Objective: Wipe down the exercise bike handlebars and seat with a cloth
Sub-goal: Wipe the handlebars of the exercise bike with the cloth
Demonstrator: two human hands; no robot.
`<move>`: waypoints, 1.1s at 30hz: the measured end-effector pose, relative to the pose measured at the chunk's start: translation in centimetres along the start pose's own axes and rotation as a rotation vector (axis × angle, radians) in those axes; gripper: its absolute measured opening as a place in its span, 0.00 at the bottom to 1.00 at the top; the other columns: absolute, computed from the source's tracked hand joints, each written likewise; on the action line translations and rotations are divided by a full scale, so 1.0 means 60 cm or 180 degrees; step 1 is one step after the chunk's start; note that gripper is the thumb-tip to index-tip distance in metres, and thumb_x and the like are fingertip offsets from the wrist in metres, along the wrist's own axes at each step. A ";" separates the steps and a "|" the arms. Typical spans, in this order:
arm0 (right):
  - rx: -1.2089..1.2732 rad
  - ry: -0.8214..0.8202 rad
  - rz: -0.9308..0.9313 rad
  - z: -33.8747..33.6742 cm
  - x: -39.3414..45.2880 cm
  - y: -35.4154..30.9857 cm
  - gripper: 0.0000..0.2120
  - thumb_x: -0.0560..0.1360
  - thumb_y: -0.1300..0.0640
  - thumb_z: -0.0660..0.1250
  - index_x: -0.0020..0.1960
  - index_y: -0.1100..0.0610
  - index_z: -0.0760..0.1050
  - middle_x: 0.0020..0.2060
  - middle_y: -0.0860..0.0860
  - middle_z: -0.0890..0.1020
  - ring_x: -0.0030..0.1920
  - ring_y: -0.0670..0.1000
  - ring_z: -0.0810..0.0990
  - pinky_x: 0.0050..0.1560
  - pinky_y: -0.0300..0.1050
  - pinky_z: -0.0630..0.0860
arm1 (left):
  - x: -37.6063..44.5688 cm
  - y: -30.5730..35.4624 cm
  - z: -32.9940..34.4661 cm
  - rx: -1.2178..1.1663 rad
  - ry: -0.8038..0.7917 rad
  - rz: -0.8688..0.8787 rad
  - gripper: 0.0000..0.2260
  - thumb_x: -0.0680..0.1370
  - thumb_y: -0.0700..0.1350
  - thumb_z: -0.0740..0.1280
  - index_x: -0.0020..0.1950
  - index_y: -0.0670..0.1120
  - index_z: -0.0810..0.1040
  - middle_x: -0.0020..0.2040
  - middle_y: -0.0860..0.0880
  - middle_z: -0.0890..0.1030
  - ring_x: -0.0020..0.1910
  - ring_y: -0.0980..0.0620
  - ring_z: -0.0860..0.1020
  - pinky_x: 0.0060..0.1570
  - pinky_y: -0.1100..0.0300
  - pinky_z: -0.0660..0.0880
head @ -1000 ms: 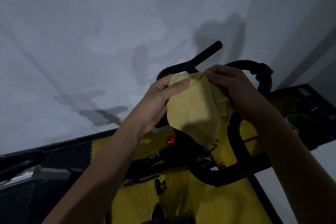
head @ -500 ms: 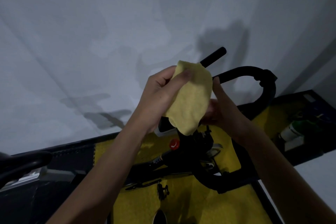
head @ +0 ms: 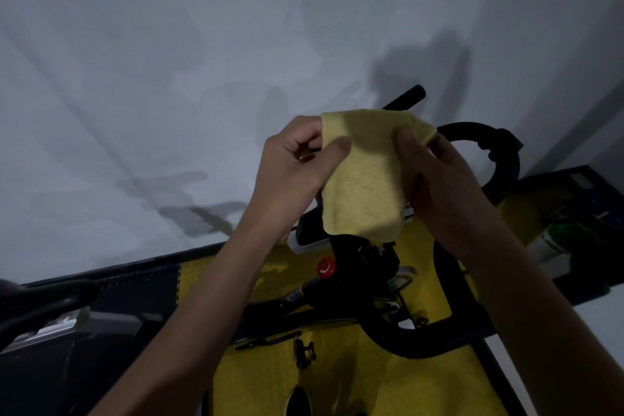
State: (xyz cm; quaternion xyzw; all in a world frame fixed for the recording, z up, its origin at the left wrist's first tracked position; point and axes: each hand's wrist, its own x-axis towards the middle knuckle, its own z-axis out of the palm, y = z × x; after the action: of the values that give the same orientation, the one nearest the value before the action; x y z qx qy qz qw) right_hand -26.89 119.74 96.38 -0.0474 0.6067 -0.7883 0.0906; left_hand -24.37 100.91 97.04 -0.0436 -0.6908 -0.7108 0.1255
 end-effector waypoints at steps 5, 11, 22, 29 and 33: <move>-0.0173 0.0138 -0.0216 -0.002 -0.010 -0.003 0.20 0.76 0.51 0.70 0.65 0.58 0.77 0.61 0.52 0.84 0.62 0.52 0.82 0.65 0.54 0.78 | -0.002 -0.003 0.003 0.0097 0.0091 -0.0043 0.09 0.79 0.35 0.69 0.58 0.41 0.81 0.54 0.42 0.83 0.51 0.49 0.82 0.50 0.51 0.81; -0.0774 0.0454 -0.0346 -0.021 -0.012 0.001 0.31 0.67 0.52 0.80 0.65 0.52 0.69 0.55 0.51 0.85 0.56 0.52 0.85 0.56 0.57 0.82 | -0.005 -0.003 0.001 0.0270 0.0245 -0.0043 0.06 0.78 0.39 0.72 0.54 0.42 0.83 0.50 0.35 0.81 0.49 0.39 0.81 0.49 0.40 0.80; -0.3218 -0.0517 -0.0009 -0.071 -0.043 -0.024 0.16 0.71 0.36 0.69 0.44 0.48 0.83 0.36 0.50 0.84 0.37 0.50 0.83 0.39 0.43 0.77 | -0.053 -0.060 -0.021 0.0244 -0.0356 -0.1055 0.06 0.74 0.47 0.75 0.47 0.47 0.83 0.47 0.50 0.86 0.48 0.49 0.85 0.48 0.53 0.82; -0.3526 0.0597 0.0050 -0.034 -0.017 0.176 0.22 0.79 0.47 0.67 0.71 0.50 0.68 0.64 0.54 0.67 0.56 0.50 0.73 0.51 0.43 0.72 | -0.043 -0.191 -0.004 0.1769 -0.0017 -0.1160 0.17 0.70 0.51 0.79 0.49 0.46 0.75 0.42 0.52 0.81 0.38 0.57 0.78 0.29 0.71 0.72; -0.3756 0.0660 -0.0354 -0.015 -0.037 0.217 0.42 0.70 0.32 0.70 0.77 0.45 0.56 0.70 0.52 0.56 0.66 0.56 0.63 0.58 0.54 0.73 | -0.026 -0.206 -0.010 0.1718 0.0095 -0.0894 0.13 0.73 0.51 0.77 0.45 0.45 0.77 0.39 0.49 0.81 0.34 0.57 0.76 0.31 0.72 0.72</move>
State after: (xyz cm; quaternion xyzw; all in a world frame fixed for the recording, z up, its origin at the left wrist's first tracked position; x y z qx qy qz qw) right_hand -23.77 117.83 83.64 -0.0441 0.9441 -0.3225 -0.0520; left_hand -25.74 100.70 84.61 0.0976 -0.8520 -0.5126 0.0432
